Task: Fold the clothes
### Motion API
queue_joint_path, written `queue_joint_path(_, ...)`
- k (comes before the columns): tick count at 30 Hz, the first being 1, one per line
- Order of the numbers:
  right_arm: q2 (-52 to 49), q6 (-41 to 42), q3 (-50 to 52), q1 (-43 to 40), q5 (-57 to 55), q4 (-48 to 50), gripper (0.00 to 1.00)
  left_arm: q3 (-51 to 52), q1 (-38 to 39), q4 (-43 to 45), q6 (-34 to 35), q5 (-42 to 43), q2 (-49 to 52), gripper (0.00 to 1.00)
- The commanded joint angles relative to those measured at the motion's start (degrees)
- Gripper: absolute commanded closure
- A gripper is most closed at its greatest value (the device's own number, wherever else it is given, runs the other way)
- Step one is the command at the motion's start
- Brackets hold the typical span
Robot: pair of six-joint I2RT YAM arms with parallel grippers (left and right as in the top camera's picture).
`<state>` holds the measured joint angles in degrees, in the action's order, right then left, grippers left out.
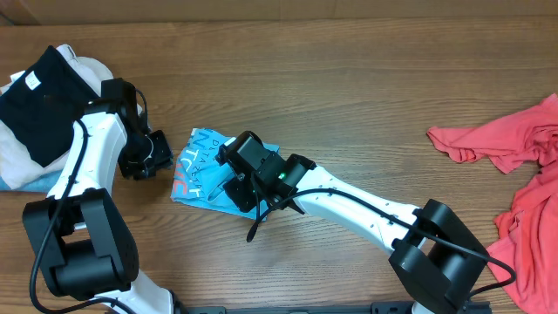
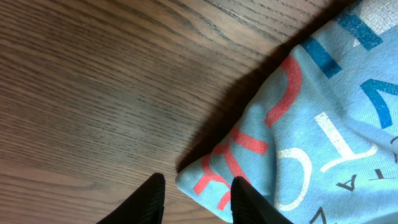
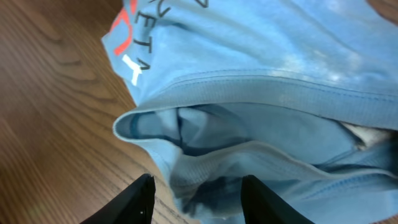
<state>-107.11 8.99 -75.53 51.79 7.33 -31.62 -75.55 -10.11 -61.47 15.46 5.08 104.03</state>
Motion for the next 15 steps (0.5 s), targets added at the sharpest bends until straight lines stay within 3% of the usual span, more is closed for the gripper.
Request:
queue_joint_path(1, 0.4, 1.2, -0.9, 0.0, -1.8, -0.7, 0.49, 0.7, 0.4, 0.3, -0.3, 0.0, -0.2, 0.62)
queue_joint_path(15, -4.0, 1.5, -0.9, 0.4, 3.9, -1.4, 0.49, 0.8, 0.4, 1.4, -0.3, 2.9, -0.2, 0.60)
